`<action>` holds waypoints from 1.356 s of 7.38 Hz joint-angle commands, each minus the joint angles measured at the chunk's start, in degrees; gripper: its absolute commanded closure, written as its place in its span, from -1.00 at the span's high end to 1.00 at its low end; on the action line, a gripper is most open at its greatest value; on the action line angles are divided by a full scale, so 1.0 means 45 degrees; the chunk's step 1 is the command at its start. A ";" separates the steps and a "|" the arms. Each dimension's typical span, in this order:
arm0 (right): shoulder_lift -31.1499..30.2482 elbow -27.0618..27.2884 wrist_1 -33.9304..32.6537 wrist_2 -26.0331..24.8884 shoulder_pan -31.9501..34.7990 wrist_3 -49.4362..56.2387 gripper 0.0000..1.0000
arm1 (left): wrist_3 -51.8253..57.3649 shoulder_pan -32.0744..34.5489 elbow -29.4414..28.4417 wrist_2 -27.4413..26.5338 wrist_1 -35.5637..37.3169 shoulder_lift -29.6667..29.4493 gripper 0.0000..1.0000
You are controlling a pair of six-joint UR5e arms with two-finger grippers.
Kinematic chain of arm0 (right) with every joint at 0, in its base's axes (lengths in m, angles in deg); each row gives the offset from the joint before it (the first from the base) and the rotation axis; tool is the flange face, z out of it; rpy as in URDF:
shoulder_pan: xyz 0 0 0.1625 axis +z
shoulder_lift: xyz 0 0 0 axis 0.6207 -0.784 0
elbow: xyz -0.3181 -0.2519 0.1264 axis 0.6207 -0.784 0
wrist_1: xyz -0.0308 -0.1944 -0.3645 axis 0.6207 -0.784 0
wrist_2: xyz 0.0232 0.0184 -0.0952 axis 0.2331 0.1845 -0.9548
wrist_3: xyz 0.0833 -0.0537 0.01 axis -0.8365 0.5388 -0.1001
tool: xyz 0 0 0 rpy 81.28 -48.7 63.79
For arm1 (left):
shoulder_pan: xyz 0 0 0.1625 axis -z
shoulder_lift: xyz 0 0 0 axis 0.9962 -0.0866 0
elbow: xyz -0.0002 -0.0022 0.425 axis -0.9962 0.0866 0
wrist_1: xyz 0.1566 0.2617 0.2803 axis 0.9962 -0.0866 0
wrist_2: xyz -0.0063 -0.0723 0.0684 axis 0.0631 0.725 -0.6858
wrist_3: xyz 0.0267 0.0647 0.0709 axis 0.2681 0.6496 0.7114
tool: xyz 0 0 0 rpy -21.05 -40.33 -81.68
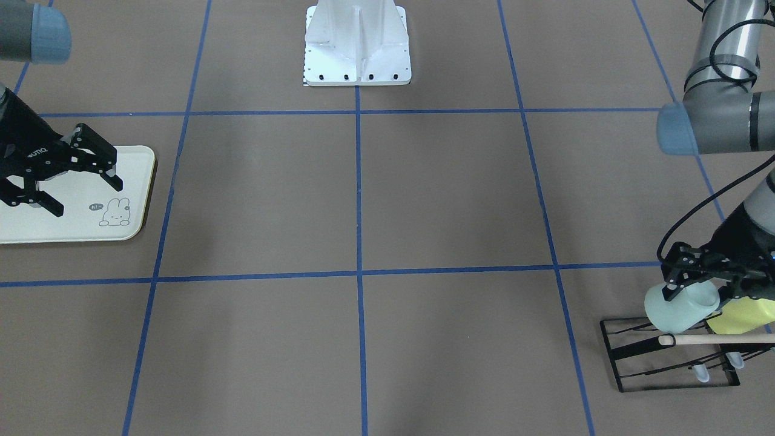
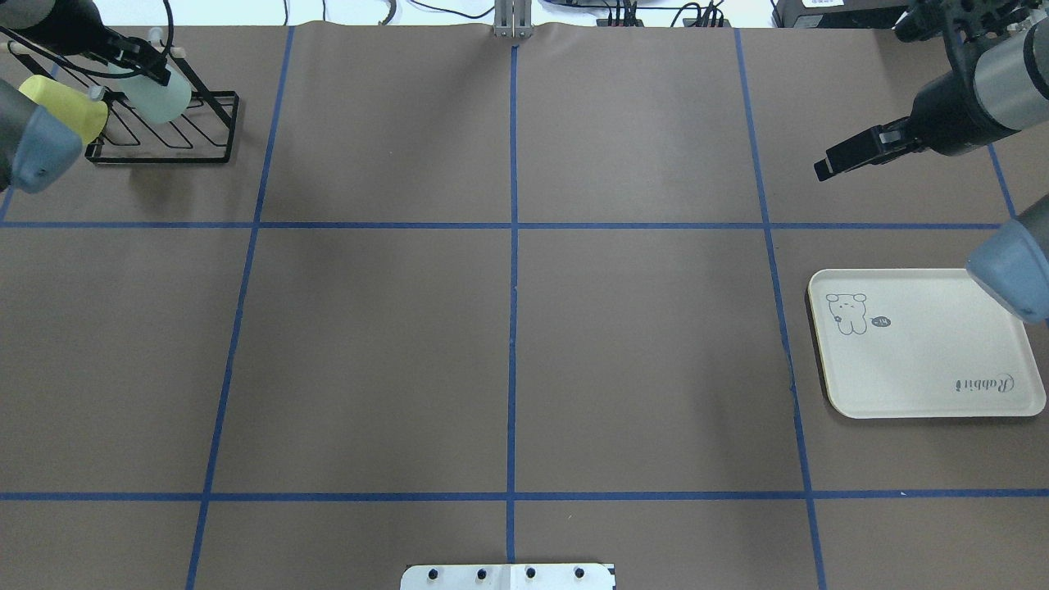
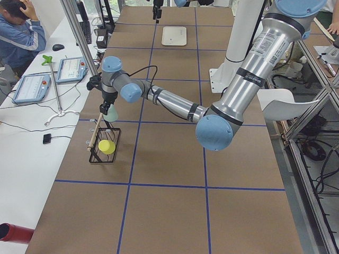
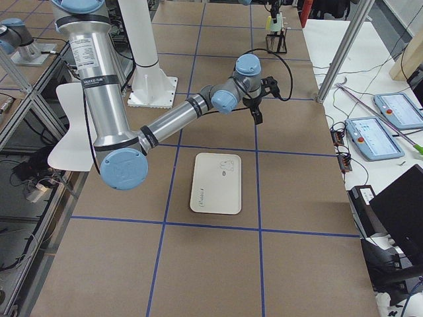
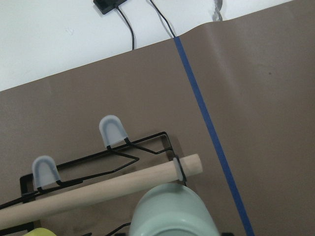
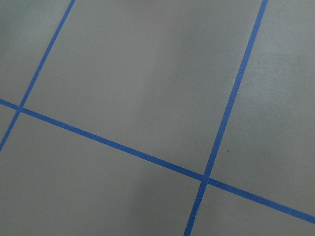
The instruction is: Left arm grabs green cup and hands to right arm on tray
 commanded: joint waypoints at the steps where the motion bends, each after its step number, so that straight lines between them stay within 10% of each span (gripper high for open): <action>1: 0.0000 0.0019 0.0000 0.0000 0.0000 -0.0019 1.00 | 0.0020 0.0494 0.2050 0.0066 0.1940 0.0277 -0.81; 6: 0.1948 0.0098 0.1102 -0.1731 -0.2396 -0.3831 1.00 | -0.4382 -0.1024 0.3013 0.0163 0.0277 0.0218 -0.80; 10: 0.1758 -0.0156 0.9809 -0.2323 -0.2969 -0.9662 1.00 | -0.8038 -0.1691 0.5195 0.1971 -0.0764 0.0198 -0.80</action>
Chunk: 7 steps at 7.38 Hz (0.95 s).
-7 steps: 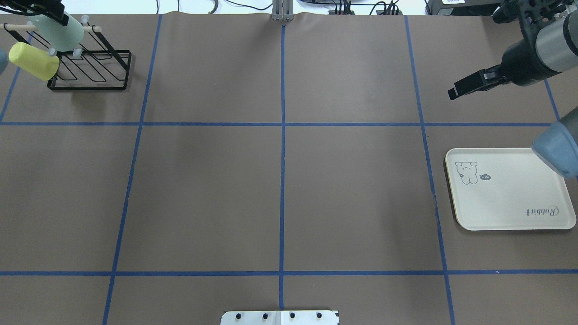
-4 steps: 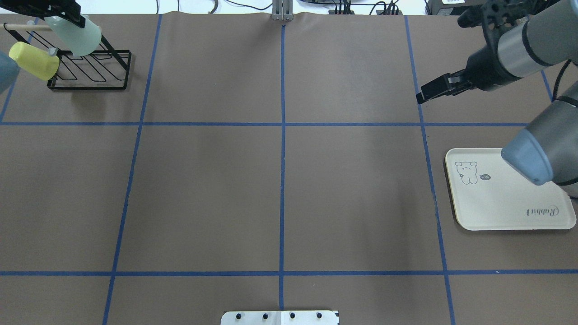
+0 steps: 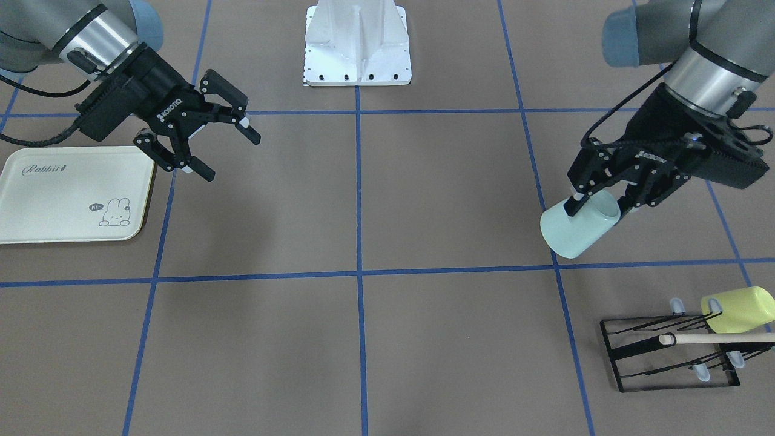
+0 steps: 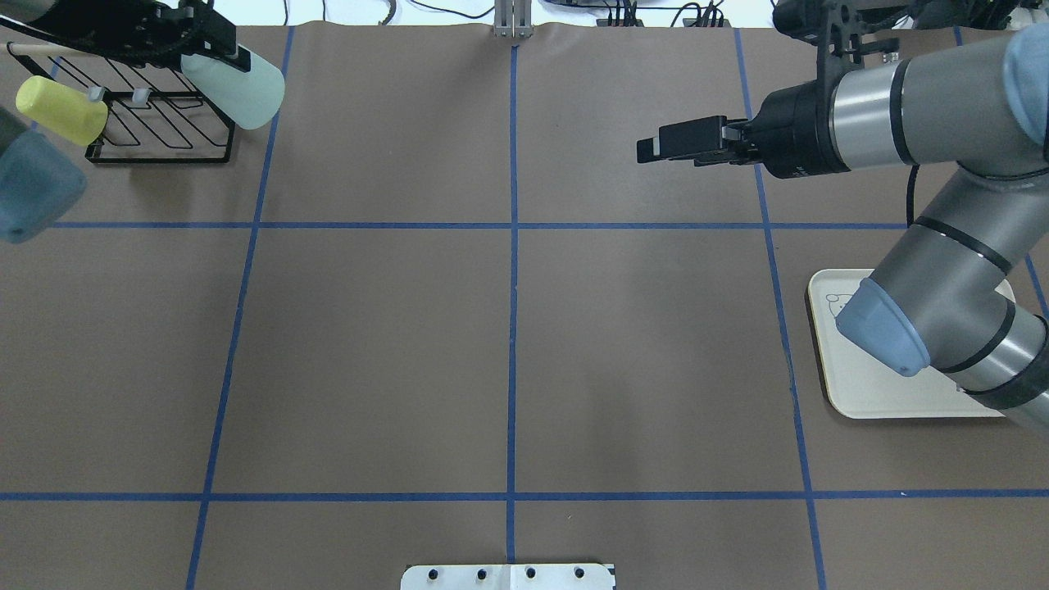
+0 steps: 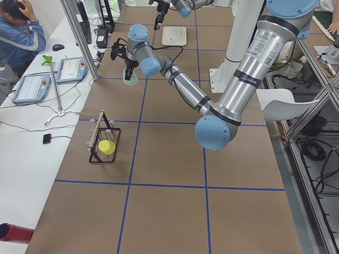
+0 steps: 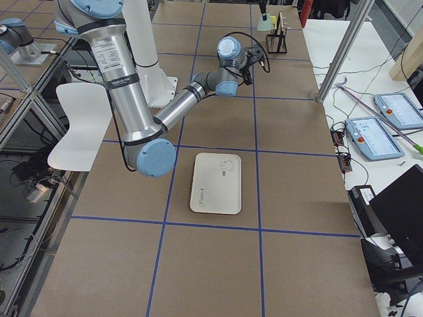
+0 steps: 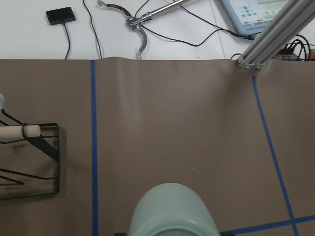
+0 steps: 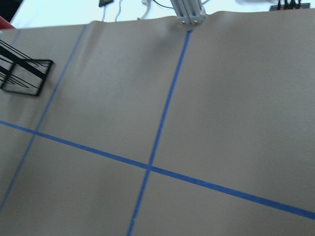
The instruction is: Left arm grabs green cup and hands to right arm on tray
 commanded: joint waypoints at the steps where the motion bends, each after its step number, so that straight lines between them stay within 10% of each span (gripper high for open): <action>1: -0.0011 -0.0033 0.3502 -0.0544 -0.0185 -0.2070 1.00 | -0.2514 -0.0096 0.1401 0.1822 -0.0997 0.0043 -0.80; 7: 0.0125 -0.0112 0.9595 -0.5777 -0.3423 -0.4226 0.97 | -0.8985 -0.0174 0.1974 0.4153 -0.7637 -0.0112 -0.81</action>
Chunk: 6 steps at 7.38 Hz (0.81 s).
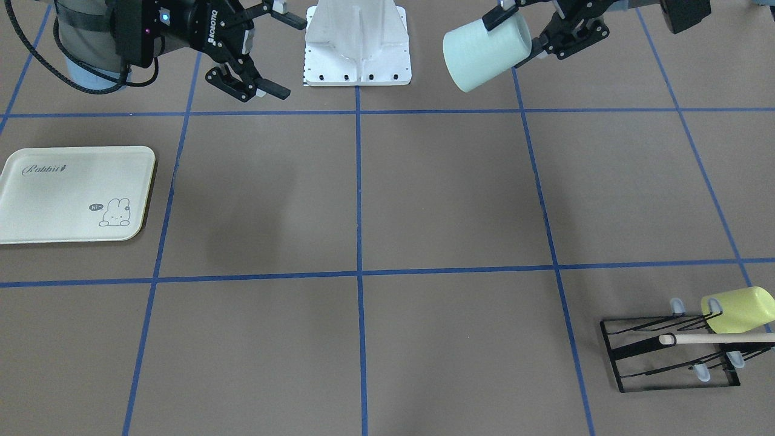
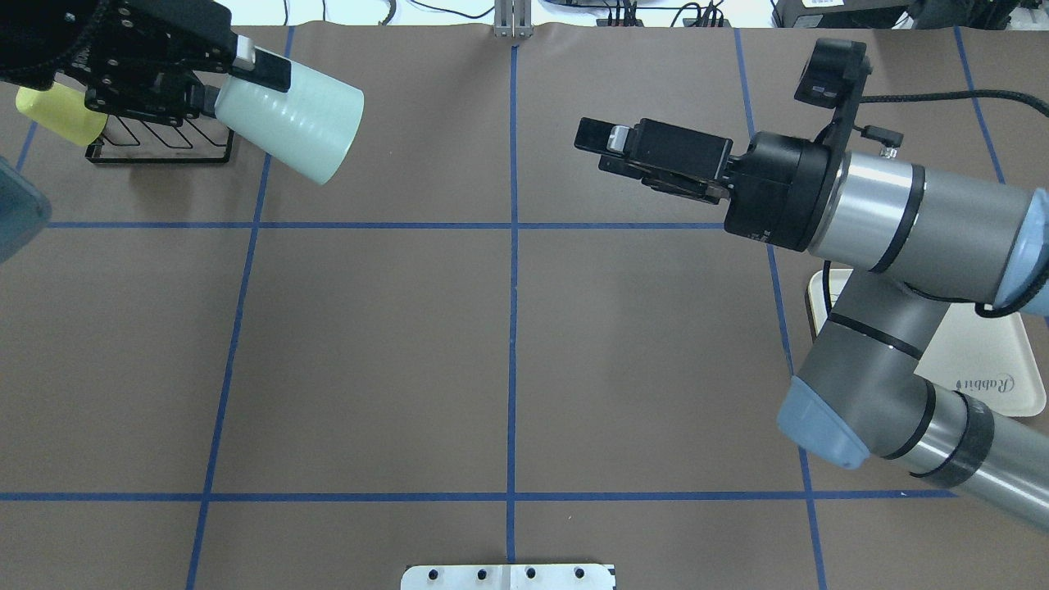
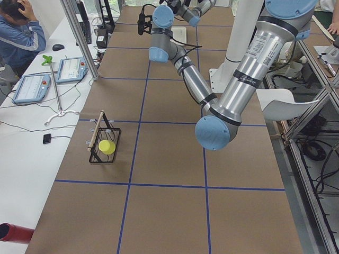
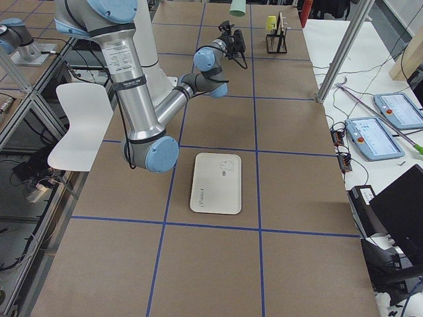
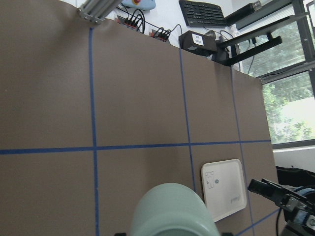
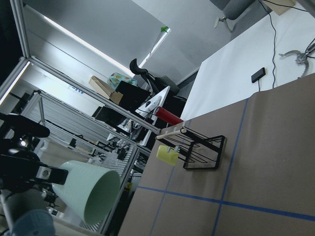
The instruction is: Left arm grabs green cup and hands to right arm on tray
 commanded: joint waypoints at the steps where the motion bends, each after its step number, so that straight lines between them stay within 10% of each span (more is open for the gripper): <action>1: 0.0085 0.0060 0.2986 -0.1571 -0.1342 -0.0549 0.94 | -0.1825 -0.0342 0.0025 0.0496 -0.2008 -0.0168 -0.81; 6: 0.0924 0.0099 0.4035 -0.3083 -0.2774 -0.0766 0.80 | -0.5677 -0.1628 0.0064 -0.2559 -0.5703 -0.0891 -0.80</action>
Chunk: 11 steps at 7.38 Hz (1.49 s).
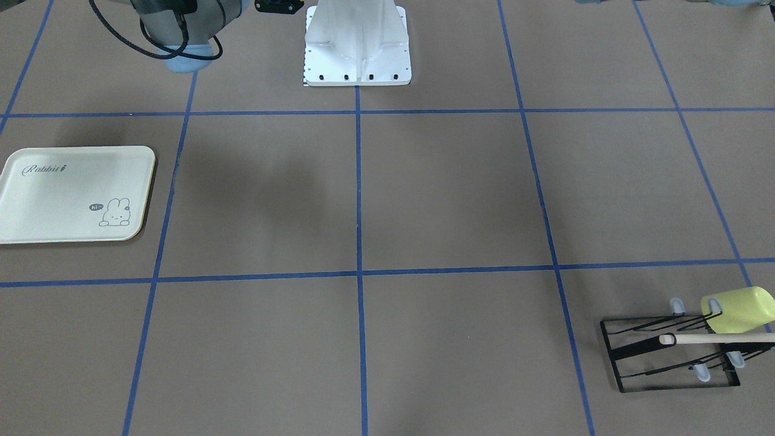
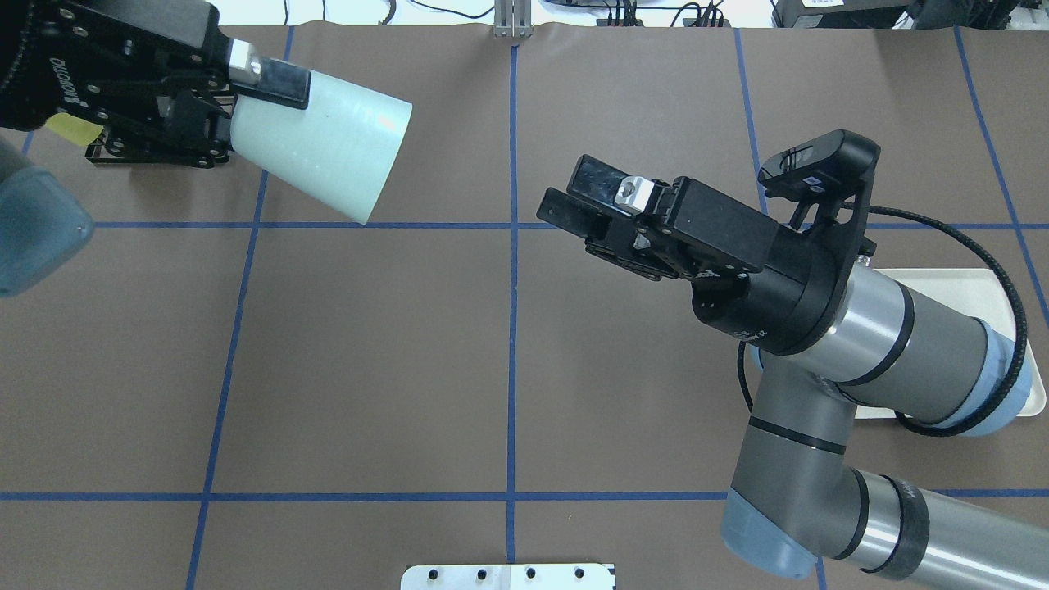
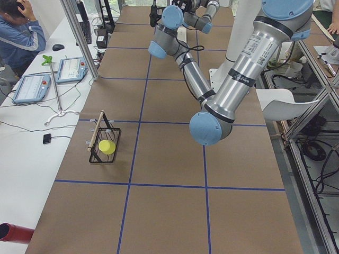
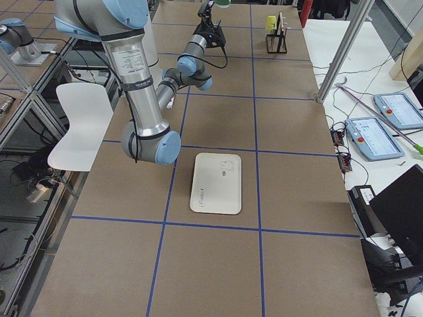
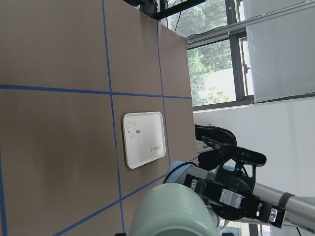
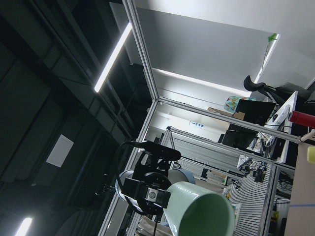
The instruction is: Left arm grabs green cup and hands to right arm on tray
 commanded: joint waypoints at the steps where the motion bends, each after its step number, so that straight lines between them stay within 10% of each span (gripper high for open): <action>1: 0.0193 0.0030 -0.0035 -0.0148 -0.0262 -0.0011 0.75 | -0.0838 -0.1024 -0.0089 -0.1468 -0.1012 -0.0148 -0.80; 11: 0.1559 0.0519 -0.2707 -0.0362 -0.0282 0.0008 0.70 | -0.0799 -0.1614 -0.0227 -0.1469 -0.0934 -0.0148 -0.80</action>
